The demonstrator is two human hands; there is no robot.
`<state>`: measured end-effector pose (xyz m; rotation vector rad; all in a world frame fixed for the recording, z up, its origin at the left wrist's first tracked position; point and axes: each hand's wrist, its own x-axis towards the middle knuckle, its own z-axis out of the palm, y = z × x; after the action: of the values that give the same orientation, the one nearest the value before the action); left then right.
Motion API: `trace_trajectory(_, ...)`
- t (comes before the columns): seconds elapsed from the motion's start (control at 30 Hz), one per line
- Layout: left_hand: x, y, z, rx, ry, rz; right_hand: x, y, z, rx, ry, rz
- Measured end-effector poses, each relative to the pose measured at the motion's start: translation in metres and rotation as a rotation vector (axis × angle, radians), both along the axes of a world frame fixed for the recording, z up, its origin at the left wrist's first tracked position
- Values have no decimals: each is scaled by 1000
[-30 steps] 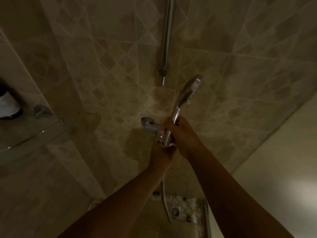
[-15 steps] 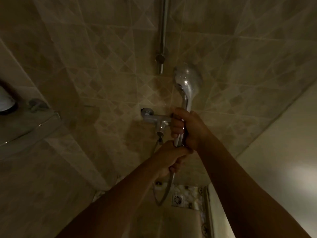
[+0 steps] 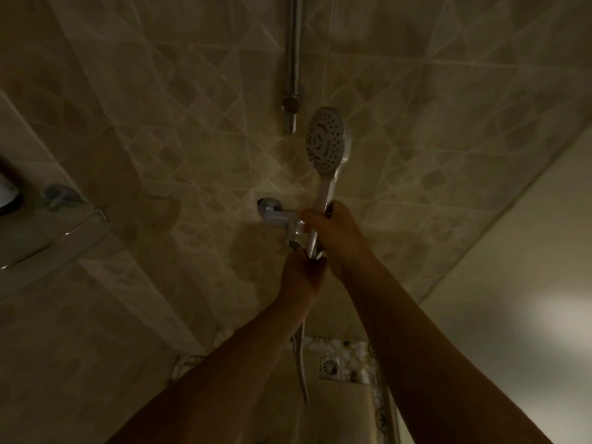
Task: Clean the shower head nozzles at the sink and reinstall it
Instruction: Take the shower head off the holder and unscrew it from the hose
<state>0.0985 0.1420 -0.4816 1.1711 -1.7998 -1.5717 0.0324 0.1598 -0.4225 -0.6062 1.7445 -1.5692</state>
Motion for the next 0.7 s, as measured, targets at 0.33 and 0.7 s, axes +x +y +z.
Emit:
trace_trajectory(0.33, 1, -3, 16, 260, 220, -346, -14, 5, 36, -269, -129, 49)
trace_trajectory(0.7, 2, -12, 30, 269, 245, -413, -21, 12, 49, -287, -200, 228)
